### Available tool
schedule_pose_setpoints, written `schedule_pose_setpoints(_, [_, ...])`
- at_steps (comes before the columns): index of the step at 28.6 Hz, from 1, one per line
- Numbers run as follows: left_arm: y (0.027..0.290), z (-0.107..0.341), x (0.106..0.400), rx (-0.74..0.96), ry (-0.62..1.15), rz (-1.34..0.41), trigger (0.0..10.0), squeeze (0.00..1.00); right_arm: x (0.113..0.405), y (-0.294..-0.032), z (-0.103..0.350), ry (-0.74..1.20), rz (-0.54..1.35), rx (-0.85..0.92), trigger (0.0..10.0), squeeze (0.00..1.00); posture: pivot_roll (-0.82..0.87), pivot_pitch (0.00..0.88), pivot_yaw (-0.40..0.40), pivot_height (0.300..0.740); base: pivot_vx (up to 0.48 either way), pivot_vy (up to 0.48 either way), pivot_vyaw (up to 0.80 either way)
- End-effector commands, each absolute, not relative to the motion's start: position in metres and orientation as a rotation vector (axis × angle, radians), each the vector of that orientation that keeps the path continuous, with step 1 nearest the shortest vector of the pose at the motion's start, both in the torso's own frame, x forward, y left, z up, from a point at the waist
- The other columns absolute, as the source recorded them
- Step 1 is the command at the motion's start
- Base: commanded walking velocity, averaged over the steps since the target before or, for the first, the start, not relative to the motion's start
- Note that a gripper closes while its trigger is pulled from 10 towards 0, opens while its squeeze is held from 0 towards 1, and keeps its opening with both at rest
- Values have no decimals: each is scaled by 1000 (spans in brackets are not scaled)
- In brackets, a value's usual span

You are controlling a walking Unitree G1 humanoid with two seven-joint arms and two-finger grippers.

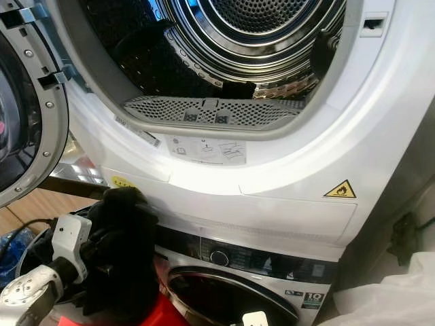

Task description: Clothes washing

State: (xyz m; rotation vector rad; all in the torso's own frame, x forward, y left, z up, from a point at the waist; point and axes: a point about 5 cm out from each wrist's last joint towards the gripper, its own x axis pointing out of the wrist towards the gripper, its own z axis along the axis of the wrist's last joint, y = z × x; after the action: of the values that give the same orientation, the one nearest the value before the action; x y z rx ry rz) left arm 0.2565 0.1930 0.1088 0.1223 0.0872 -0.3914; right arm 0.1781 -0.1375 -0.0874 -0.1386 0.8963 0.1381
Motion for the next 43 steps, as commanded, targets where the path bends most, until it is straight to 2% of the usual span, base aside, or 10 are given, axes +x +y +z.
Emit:
schedule_pose_setpoints(1, [182, 114, 257, 256, 46, -435, 10000, 1000, 178, -133, -87, 896, 137, -125, 10000, 0, 55, 0, 145, 740, 0, 0, 0])
schedule_pose_setpoints(14, [195, 122, 259, 227, -86, -96, 10000, 1000, 178, -135, -87, 896, 129, -121, 10000, 0, 59, 0, 146, 740, 0, 0, 0])
schedule_pose_setpoints(15, [195, 122, 259, 227, -86, -96, 10000, 1000, 178, -135, -87, 896, 129, -121, 10000, 0, 59, 0, 146, 740, 0, 0, 0])
schedule_pose_setpoints(19, [191, 117, 257, -5, -58, -96, 10000, 1000, 179, -135, -87, 894, 128, -122, 10000, 0, 61, 0, 145, 740, 0, 0, 0])
schedule_pose_setpoints(26, [212, 127, 270, -210, -69, -61, 10000, 1000, 180, -134, -87, 891, 130, -122, 10000, 0, 63, 0, 142, 740, 0, 0, 0])
schedule_pose_setpoints(32, [218, 133, 273, -283, -67, -14, 10000, 1000, 180, -135, -87, 891, 128, -123, 10000, 0, 62, 0, 139, 740, 0, 0, 0])
schedule_pose_setpoints(40, [213, 127, 280, -405, 3, -39, 10000, 1000, 181, -136, -86, 891, 132, -129, 10000, 0, 63, 0, 135, 740, 0, 0, 0])
schedule_pose_setpoints(43, [214, 131, 284, -403, -5, -43, 10000, 1000, 182, -136, -86, 888, 133, -130, 10000, 0, 61, 0, 135, 740, 0, 0, 0])
